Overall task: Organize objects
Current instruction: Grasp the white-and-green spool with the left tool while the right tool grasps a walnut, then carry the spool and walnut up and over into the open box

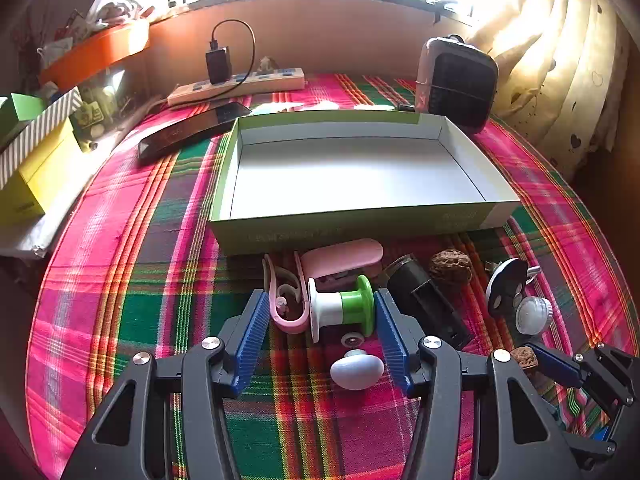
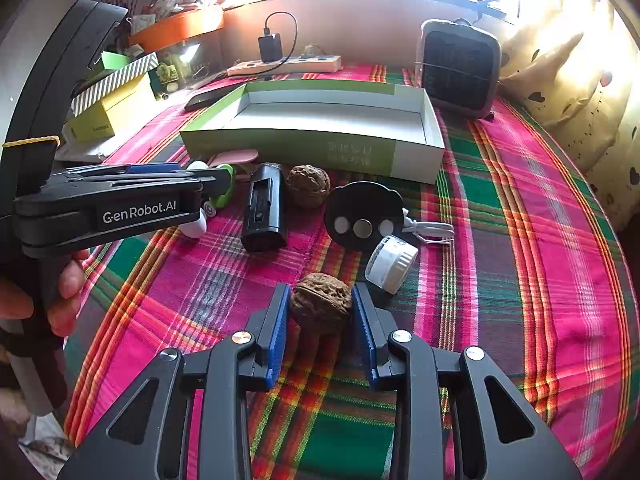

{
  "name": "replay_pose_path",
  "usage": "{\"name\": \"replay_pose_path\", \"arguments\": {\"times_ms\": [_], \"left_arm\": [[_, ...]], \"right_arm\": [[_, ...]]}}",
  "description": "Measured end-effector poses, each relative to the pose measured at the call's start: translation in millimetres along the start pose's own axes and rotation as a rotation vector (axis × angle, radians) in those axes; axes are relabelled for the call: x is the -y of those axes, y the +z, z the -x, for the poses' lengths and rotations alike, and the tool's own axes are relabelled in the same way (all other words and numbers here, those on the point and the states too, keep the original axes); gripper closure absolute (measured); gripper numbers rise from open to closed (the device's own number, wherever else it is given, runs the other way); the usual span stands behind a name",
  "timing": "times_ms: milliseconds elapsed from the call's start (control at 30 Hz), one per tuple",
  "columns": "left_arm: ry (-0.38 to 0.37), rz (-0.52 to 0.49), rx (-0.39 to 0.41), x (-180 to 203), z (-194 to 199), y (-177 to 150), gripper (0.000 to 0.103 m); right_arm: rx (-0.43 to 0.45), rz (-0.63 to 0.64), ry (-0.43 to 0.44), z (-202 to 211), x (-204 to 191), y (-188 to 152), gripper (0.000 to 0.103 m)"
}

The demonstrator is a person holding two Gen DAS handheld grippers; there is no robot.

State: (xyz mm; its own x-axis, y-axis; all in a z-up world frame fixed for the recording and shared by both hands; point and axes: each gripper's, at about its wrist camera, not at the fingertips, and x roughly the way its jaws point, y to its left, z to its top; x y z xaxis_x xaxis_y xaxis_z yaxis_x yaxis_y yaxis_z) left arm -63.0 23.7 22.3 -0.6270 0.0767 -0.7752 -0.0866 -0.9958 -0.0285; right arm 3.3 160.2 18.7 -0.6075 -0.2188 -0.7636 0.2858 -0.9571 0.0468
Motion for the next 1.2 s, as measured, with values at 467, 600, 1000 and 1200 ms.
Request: {"name": "replay_pose_path", "arguments": {"times_ms": [467, 600, 1000, 1200], "left_arm": [[-0.053, 0.002, 0.012, -4.5, 6.2, -4.1, 0.073], [-0.066, 0.012, 0.013, -9.1, 9.5, -7.7, 0.073], [-0.082, 0.022, 0.055, -21.4, 26.7, -15.3, 0.073], [-0.084, 0.016, 0.062, -21.5, 30.1, -17.0, 0.073]], "right_arm": [[-0.001, 0.001, -0.004, 0.3, 0.5, -0.4, 0.071], [0.0, 0.002, -0.004, 0.3, 0.4, -0.5, 0.071], [0.001, 0.0, -0.008, 0.5, 1.0, -0.9, 0.071], [0.002, -0.002, -0.007, 1.0, 1.2, -0.8, 0.071]]}}
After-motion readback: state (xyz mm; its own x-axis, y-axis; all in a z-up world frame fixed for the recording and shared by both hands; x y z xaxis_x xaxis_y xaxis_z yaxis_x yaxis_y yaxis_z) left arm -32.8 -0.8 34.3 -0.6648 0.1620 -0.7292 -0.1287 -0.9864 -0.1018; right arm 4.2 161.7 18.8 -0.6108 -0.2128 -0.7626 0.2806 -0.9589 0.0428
